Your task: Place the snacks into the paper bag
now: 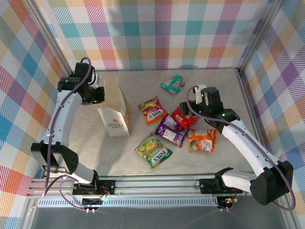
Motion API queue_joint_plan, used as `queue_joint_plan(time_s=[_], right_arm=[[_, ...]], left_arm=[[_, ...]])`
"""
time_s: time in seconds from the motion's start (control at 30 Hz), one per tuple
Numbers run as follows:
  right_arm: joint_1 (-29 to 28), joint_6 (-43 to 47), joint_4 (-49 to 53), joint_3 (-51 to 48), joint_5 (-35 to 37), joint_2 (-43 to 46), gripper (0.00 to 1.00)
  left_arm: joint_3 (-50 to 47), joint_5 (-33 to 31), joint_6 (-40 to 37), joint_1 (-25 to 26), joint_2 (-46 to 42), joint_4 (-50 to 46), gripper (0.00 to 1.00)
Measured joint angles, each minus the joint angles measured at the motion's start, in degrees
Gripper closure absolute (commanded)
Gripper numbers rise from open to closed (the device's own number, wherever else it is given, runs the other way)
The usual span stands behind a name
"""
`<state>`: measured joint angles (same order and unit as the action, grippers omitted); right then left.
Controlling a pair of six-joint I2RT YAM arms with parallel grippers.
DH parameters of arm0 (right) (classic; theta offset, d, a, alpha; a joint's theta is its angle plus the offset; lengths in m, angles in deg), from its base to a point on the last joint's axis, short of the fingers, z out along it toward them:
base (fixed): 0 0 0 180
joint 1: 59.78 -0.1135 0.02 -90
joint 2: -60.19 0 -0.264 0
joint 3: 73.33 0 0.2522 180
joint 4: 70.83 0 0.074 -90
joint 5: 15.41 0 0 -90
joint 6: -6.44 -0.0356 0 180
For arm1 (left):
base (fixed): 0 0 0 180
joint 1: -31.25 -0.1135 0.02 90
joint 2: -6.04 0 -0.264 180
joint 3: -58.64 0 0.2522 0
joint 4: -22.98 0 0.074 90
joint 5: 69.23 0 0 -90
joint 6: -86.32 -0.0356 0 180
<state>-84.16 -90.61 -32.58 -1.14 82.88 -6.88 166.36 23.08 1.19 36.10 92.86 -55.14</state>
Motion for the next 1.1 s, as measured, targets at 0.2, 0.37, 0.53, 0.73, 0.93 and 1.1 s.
queue_joint_plan(time_s=[0.2, 0.37, 0.53, 0.73, 0.93, 1.1], right_arm=[[-0.04, 0.00, 0.02, 0.00, 0.02, -0.13, 0.01], [-0.04, 0.00, 0.02, 0.00, 0.04, -0.13, 0.01], [-0.04, 0.00, 0.02, 0.00, 0.04, -0.13, 0.01], [-0.07, 0.44, 0.13, 0.02, -0.17, -0.13, 0.01], [-0.09, 0.68, 0.26, 0.02, 0.07, 0.02, 0.01], [-0.09, 0.72, 0.26, 0.02, 0.13, 0.07, 0.01]], left_arm=[[-0.17, -0.48, -0.55, 0.33, 0.00, -0.07, 0.66], [0.44, -1.60, -0.59, 0.33, 0.02, -1.49, 0.59], [1.90, -2.43, -0.59, 0.33, 0.00, -2.34, 0.57], [8.00, -3.54, -0.63, 0.33, 0.02, -4.98, 0.53], [10.45, -4.50, -0.63, 0.33, 0.09, -6.16, 0.57], [8.79, -4.33, -0.79, 0.33, 0.55, -6.14, 0.85]])
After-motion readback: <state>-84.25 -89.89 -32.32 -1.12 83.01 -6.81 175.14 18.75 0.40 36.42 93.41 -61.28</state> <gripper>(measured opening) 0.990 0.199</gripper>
